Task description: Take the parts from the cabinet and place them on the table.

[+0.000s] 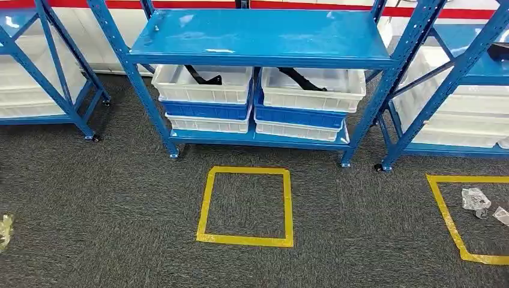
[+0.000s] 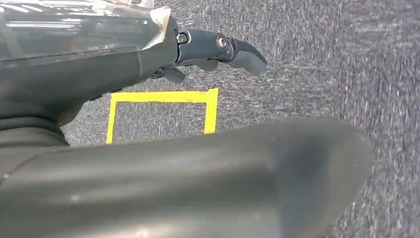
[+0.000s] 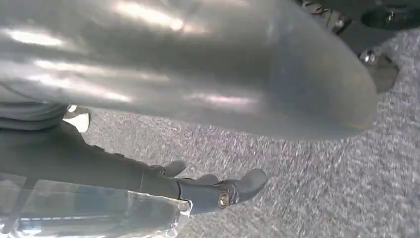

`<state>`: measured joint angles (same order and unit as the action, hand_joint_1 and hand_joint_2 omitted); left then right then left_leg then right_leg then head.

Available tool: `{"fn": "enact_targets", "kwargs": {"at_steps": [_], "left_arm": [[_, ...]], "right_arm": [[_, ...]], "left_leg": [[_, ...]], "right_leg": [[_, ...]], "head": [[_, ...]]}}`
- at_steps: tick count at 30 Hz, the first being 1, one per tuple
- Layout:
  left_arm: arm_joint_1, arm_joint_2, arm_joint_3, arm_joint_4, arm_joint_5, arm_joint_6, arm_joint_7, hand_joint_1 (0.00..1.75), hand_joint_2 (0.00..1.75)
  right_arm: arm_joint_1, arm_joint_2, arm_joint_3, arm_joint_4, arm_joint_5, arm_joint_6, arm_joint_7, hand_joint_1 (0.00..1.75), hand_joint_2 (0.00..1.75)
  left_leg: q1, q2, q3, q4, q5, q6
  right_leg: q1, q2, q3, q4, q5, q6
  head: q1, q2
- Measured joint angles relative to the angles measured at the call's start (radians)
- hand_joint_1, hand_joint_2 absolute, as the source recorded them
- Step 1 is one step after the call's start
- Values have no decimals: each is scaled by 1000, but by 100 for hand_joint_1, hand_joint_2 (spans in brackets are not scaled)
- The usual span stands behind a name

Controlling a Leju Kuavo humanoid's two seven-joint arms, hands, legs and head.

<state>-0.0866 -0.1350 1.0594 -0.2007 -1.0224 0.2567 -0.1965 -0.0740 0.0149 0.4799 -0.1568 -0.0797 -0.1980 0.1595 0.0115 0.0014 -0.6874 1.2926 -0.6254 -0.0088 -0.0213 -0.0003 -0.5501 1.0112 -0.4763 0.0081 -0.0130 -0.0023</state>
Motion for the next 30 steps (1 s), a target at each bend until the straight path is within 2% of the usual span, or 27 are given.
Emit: {"fn": "enact_targets", "kwargs": {"at_steps": [1,2,3,5,6,7,10,11,12,13,15,16,17,18,19,20,21,22,23,24,25,26,27,28,29,30], "left_arm": [[1,0,0,0,0,0,0,0,0],[1,0,0,0,0,0,0,0,0],[1,1,0,0,0,0,1,0,0],[1,2,0,0,0,0,1,0,0],[1,2,0,0,0,0,1,0,0],[-1,2,0,0,0,0,1,0,0],[0,2,0,0,0,0,1,0,0],[0,2,0,0,0,0,1,0,0],[0,2,0,0,0,0,1,0,0],[-1,3,0,0,0,2,1,0,0],[-1,2,0,0,0,1,1,0,0],[-1,2,0,0,0,1,1,0,0],[0,2,0,0,0,1,1,0,0],[0,2,0,0,0,1,1,0,0],[0,1,0,0,0,1,1,0,0],[0,1,0,0,0,0,1,0,0],[0,1,0,0,0,0,1,0,0],[0,1,0,0,0,0,1,0,0],[-1,2,0,0,0,0,1,0,0],[0,3,0,0,0,0,1,0,0],[0,3,0,0,0,0,1,0,0],[0,3,0,0,0,0,1,0,0],[-1,7,0,0,0,0,1,0,0],[-1,6,0,0,0,1,1,0,0],[-1,6,0,0,0,1,1,0,0],[-1,5,0,0,0,1,1,0,0]], "right_arm": [[1,0,0,0,0,0,0,0,0],[1,0,0,0,0,0,0,0,0],[0,0,0,0,0,0,0,0,0],[-1,1,0,0,0,0,0,0,0],[-1,2,0,0,0,0,0,0,0],[-1,2,0,0,0,0,0,0,0],[0,2,0,0,0,0,0,0,0],[-1,2,0,0,0,0,0,0,0],[-1,1,0,0,0,0,0,0,0],[-1,2,0,0,0,0,0,0,0],[0,2,0,0,0,0,0,0,0],[1,2,0,0,0,0,0,0,0],[2,2,0,0,0,0,0,0,0],[3,1,0,0,0,0,0,0,0],[3,-1,0,0,0,0,0,0,0],[1,-2,0,0,0,0,0,0,0],[0,-2,0,0,0,0,0,0,0],[-2,0,0,0,0,0,0,0,0],[-1,1,0,0,0,0,0,0,0],[0,5,0,0,0,0,0,0,0],[1,5,0,0,0,0,0,0,0],[0,3,0,0,0,0,0,0,0],[0,5,0,0,0,0,0,0,0],[0,6,0,0,0,0,0,0,0],[-2,8,0,0,0,0,0,0,0],[-1,9,0,0,0,0,0,0,0]], "left_leg": [[0,0,-26,43,-4,-1],[0,0,-26,32,16,0],[0,0,-4,-19,55,3],[1,0,82,-197,145,11],[0,-2,113,-261,154,16],[-3,-4,117,-269,149,19],[-13,-4,115,-271,152,37],[-1,-2,122,-285,161,49],[-4,0,124,-288,162,53],[-3,1,123,-288,163,59],[-4,2,121,-288,163,59],[-4,2,120,-287,163,60],[-4,2,121,-287,163,59],[-3,1,122,-287,162,59],[-2,0,124,-286,161,57],[-1,-1,127,-286,159,54],[-3,0,128,-285,157,49],[-12,-1,129,-279,150,40],[-13,0,127,-276,147,41],[-13,0,128,-277,146,61],[-12,0,129,-278,150,67],[-11,0,129,-279,150,66],[-12,0,130,-277,149,62],[-16,0,133,-284,151,64],[-18,1,141,-305,159,73],[1,3,171,-358,185,80]], "right_leg": [[2,0,1,0,-1,-1],[2,1,2,0,-1,-1],[2,4,5,0,-1,-1],[2,8,12,0,-5,1],[6,9,12,1,-6,4],[16,9,11,3,-11,12],[10,9,9,-5,-8,28],[13,8,8,3,-14,35],[11,6,0,26,-27,34],[11,6,-33,91,-63,28],[9,7,-111,250,-128,21],[9,6,-143,315,-144,26],[8,6,-146,316,-137,34],[6,6,-126,272,-113,45],[4,5,-88,191,-78,56],[2,3,-37,88,-39,65],[-1,-2,4,5,-14,67],[6,-1,5,-5,-7,53],[-3,-1,11,-8,-1,44],[-1,0,11,-7,-1,43],[2,0,12,-7,-1,42],[1,0,11,-8,0,42],[-5,0,12,-12,2,46],[-9,0,14,-15,3,46],[-5,0,20,-28,8,48],[1,-1,21,-25,6,44]], "head": [[1,0],[0,0],[0,0],[0,0],[0,0],[2,0],[2,0],[3,0],[5,0],[8,0],[10,0],[11,0],[11,0],[12,0],[12,0],[12,0],[13,0],[12,0],[8,0],[6,0],[7,0],[8,0],[8,0],[5,0],[3,0],[3,0]]}}
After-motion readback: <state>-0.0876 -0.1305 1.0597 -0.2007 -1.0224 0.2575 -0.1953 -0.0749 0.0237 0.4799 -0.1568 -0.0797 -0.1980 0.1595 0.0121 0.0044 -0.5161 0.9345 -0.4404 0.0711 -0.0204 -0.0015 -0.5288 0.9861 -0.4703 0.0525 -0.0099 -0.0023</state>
